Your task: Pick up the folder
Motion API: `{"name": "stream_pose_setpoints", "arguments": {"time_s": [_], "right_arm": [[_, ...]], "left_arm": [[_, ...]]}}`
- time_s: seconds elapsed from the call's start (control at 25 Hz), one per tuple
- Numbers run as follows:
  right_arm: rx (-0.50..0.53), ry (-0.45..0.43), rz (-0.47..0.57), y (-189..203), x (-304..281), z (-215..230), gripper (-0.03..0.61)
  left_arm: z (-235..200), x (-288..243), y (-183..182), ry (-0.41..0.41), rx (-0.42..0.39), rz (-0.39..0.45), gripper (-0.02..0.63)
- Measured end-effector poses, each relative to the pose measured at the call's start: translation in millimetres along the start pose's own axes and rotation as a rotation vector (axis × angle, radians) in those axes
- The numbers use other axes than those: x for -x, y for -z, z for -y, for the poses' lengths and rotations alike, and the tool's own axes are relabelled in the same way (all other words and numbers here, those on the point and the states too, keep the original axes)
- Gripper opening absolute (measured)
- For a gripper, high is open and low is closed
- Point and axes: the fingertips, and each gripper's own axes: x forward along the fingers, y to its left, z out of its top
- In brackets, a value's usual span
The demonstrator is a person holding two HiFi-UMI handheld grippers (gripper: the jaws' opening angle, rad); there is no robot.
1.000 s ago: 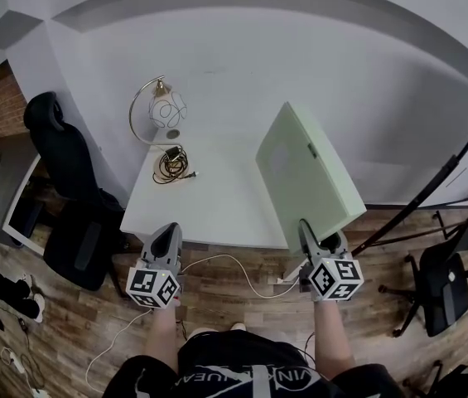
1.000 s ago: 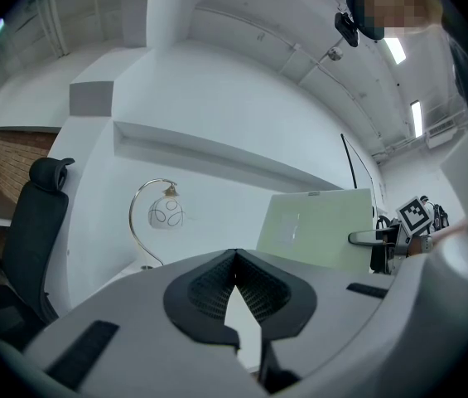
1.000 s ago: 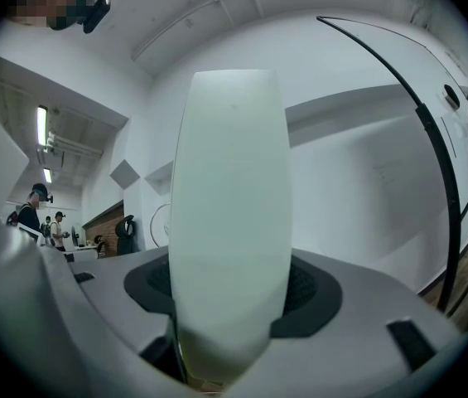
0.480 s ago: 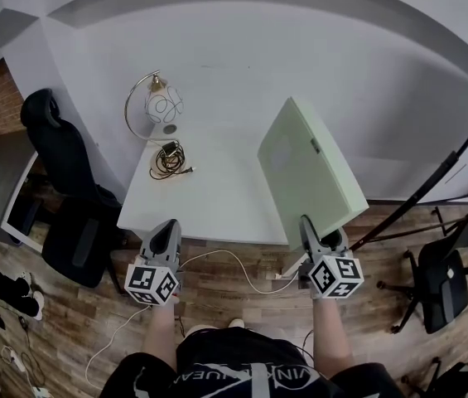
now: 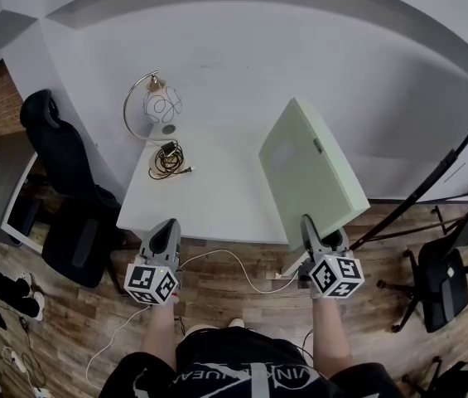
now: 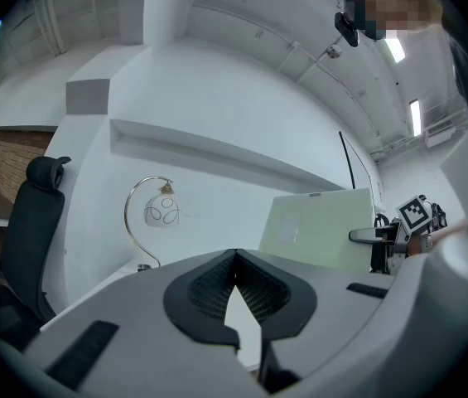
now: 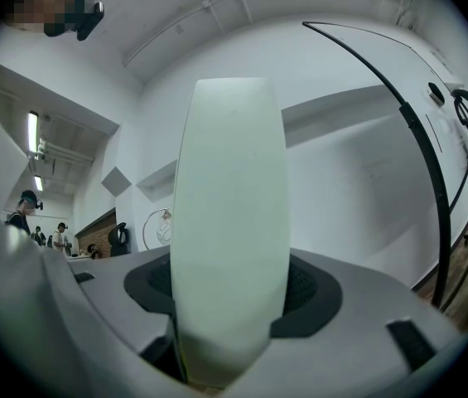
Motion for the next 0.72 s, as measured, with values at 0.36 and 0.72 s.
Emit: {"name": "stream_pose_setpoints", "arguments": {"time_s": [0.36, 0.72], "right_arm": [[-0.006, -0.001, -0.003, 1.5, -2.7, 1.8, 0.295], [-0.011, 0.000, -0.007, 4.3, -6.0, 5.7, 0.295]], "left_arm": [[0.6, -3.1, 0.7, -0.001, -0.004, -0.007, 0.014], [1.1, -8.0, 2.7, 0.001, -0.003, -0.008, 0.014]]}}
